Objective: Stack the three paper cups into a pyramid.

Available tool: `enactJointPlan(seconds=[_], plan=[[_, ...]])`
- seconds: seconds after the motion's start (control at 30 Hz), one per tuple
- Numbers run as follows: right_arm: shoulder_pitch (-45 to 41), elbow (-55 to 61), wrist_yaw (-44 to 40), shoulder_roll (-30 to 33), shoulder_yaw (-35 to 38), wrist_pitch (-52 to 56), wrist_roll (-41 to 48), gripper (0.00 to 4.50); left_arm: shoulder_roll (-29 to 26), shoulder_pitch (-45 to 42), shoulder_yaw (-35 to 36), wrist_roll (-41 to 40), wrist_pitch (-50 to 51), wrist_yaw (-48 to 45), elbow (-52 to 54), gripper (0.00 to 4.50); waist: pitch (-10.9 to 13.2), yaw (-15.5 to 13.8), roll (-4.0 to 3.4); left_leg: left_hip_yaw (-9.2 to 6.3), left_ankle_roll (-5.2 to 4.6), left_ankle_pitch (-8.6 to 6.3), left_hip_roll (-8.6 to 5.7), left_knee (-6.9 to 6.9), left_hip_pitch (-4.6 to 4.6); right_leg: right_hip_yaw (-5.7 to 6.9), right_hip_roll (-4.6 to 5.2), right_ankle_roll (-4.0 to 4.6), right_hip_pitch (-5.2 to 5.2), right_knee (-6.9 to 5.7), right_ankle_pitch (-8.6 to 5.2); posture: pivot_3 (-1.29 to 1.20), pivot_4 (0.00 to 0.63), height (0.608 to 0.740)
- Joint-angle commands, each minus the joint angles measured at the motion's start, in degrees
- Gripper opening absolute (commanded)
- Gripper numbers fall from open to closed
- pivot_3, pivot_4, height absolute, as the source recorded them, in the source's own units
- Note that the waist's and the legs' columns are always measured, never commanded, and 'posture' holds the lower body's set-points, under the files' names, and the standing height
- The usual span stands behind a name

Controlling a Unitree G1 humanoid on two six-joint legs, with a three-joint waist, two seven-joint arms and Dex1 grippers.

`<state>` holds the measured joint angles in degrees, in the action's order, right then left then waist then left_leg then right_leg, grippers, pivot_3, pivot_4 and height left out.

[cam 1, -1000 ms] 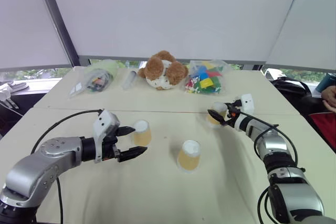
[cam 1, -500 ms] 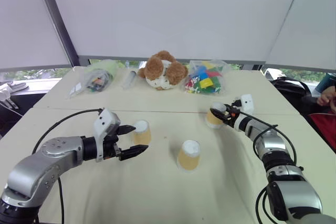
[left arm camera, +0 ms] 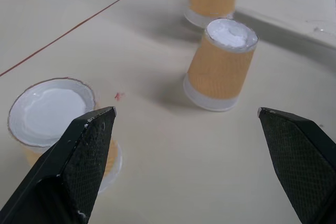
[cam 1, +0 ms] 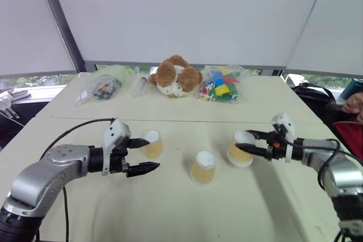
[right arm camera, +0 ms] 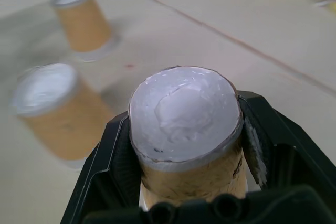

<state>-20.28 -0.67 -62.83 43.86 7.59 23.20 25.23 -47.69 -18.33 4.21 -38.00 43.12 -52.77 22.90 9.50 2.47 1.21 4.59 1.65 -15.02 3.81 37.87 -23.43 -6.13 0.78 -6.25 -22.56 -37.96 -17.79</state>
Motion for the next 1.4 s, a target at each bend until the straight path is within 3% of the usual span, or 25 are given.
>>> enactJointPlan(seconds=[0.03,0.47,1.17,1.3,1.33,1.4], plan=[[3.69,7.97,2.76,-0.54,2.63,2.95,3.29,2.25,-0.25,-1.03,-0.18,0.23,-0.97,-1.09,0.04,4.50,0.00,-0.16,0.01,0.00,0.00,0.00,-0.01,0.01,-0.01,0.00,0.01,0.00,0.00,0.00,0.00,0.00,0.150,0.740],[9.53,12.33,5.86,-3.00,1.01,2.95,4.03,2.25,0.47,-3.61,-1.12,0.59,-0.18,-2.15,-0.41,4.50,0.01,-0.12,0.02,0.00,-0.01,0.00,-0.03,0.06,-0.03,0.00,0.00,0.00,0.02,0.01,-0.01,0.00,0.150,0.740],[10.94,13.51,6.91,-4.87,-2.39,2.04,2.57,2.25,1.04,-3.18,-1.18,0.52,0.34,-1.37,0.18,4.50,0.00,-0.09,0.03,-0.02,-0.01,0.00,-0.03,0.06,-0.03,0.01,0.00,0.00,0.03,0.01,-0.01,0.00,0.150,0.740],[11.77,13.69,6.44,-4.24,-3.25,2.28,2.31,4.18,0.83,-2.91,-0.90,0.61,0.31,-1.32,0.06,4.50,0.00,-0.09,0.03,-0.03,-0.01,0.00,-0.03,0.06,-0.03,0.01,-0.02,0.00,0.02,0.01,-0.01,0.00,0.150,0.740],[11.96,14.00,6.39,-4.23,-3.17,2.56,2.73,4.43,0.79,-2.84,-0.83,0.58,0.34,-1.31,0.03,4.50,0.00,-0.10,0.03,-0.03,-0.01,0.00,-0.03,0.06,-0.03,0.01,-0.02,0.00,0.02,0.01,-0.01,0.00,0.150,0.740],[12.06,14.45,6.74,-4.24,-2.97,2.67,2.97,4.43,0.69,-2.79,-0.67,0.51,0.42,-1.35,-0.20,4.50,0.00,-0.14,0.03,-0.02,-0.01,0.00,-0.03,0.06,-0.03,0.01,-0.01,0.00,0.02,0.01,-0.01,0.00,0.150,0.740]])
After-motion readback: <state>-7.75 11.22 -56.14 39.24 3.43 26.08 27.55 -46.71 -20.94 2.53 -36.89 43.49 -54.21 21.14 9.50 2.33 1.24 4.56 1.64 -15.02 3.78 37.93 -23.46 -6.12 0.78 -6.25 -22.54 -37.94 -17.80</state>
